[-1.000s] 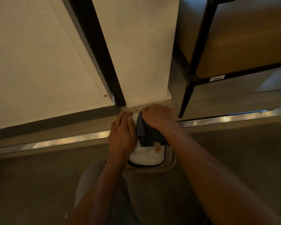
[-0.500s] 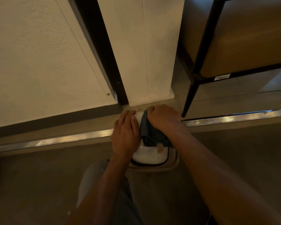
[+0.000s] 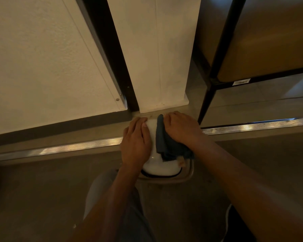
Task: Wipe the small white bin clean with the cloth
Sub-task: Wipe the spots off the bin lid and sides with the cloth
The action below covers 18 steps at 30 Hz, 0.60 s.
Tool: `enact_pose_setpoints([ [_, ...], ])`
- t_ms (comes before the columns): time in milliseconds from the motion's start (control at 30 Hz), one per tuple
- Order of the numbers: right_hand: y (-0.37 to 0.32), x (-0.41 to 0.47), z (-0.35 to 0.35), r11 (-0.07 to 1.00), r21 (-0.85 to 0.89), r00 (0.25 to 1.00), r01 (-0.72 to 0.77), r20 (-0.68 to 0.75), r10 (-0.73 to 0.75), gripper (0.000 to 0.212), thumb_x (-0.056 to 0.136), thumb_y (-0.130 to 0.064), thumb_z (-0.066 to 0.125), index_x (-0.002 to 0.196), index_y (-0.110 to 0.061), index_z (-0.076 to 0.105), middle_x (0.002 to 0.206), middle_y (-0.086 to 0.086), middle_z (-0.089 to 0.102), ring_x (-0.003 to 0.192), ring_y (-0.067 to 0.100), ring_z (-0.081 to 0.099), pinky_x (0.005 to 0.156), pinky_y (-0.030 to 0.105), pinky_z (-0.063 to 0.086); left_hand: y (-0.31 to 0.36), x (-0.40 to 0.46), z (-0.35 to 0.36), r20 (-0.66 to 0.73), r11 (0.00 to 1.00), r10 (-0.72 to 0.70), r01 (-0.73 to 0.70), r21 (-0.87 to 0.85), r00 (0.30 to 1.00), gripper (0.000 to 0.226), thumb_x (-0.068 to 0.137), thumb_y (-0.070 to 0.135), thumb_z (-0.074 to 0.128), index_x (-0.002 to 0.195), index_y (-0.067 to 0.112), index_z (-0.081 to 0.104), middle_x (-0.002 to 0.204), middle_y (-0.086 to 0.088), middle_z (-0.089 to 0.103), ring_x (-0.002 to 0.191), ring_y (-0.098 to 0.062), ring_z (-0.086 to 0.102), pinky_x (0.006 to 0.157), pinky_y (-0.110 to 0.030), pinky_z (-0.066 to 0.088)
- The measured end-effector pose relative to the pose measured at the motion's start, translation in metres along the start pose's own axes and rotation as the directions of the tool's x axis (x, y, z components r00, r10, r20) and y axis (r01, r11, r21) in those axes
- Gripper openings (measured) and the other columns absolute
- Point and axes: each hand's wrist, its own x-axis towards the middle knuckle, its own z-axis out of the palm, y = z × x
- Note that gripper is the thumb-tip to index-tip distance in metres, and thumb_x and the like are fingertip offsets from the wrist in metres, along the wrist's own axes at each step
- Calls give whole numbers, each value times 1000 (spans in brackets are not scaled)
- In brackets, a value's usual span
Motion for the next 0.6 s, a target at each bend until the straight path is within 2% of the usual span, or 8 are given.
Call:
enact_pose_setpoints([
  [100,-23,13,-4,981,-151,991,-121,46,129,36,102,-25,25,88,-14,56,96,8,61,93,28,59,83,37,47,0,1,1,-32,1000,23,-23,5,999,44,106,33,28,130,14,59,134,-7,59,124,-19,50,105,-35,38],
  [200,-33,17,4,971,-176,986,-163,1,166,42,101,-27,25,86,-12,61,95,10,65,91,30,61,88,43,49,-1,2,3,-49,1000,-5,5,3,999,37,108,28,33,128,14,61,133,-5,60,120,-16,50,102,-30,37],
  [267,-30,8,11,978,-189,989,-89,-129,65,44,101,-32,26,84,-12,62,90,8,65,83,29,62,80,42,51,-2,2,4,-44,1000,-3,3,1,999,40,107,30,31,129,13,60,132,-6,61,121,-17,51,103,-30,36],
  [333,-20,-4,14,975,-212,969,62,-220,-110,47,102,-38,26,94,-13,65,93,6,66,79,26,62,75,39,51,-3,2,6,-44,1000,-3,3,1,999,45,106,34,29,130,12,60,132,-8,61,122,-20,53,105,-28,34],
  [367,-14,-9,13,969,-204,954,139,-234,-186,47,103,-40,25,103,-15,65,98,5,66,81,25,62,75,36,49,-4,1,7,-47,1000,-4,4,0,999,47,106,36,28,130,12,59,132,-8,61,123,-20,53,106,-27,32],
  [433,-6,-13,9,966,-161,950,201,-207,-232,46,103,-41,26,118,-16,62,108,4,66,88,23,62,78,35,45,-4,1,6,-43,1000,-10,10,3,999,50,104,40,26,131,13,59,133,-8,60,123,-20,52,107,-26,31],
  [500,-7,-12,6,981,-140,966,138,-199,-164,42,104,-40,26,110,-17,61,104,3,64,88,22,60,76,34,43,-3,1,5,-39,1000,-8,8,4,999,50,104,40,25,131,14,58,134,-7,60,123,-20,52,108,-30,34],
  [600,-16,5,2,993,-64,993,-101,-72,97,41,103,-36,27,77,-16,53,84,3,56,84,23,59,72,33,41,-3,2,3,-26,1000,16,-15,5,1000,48,105,39,25,131,15,58,135,-5,58,124,-19,52,107,-31,36],
])
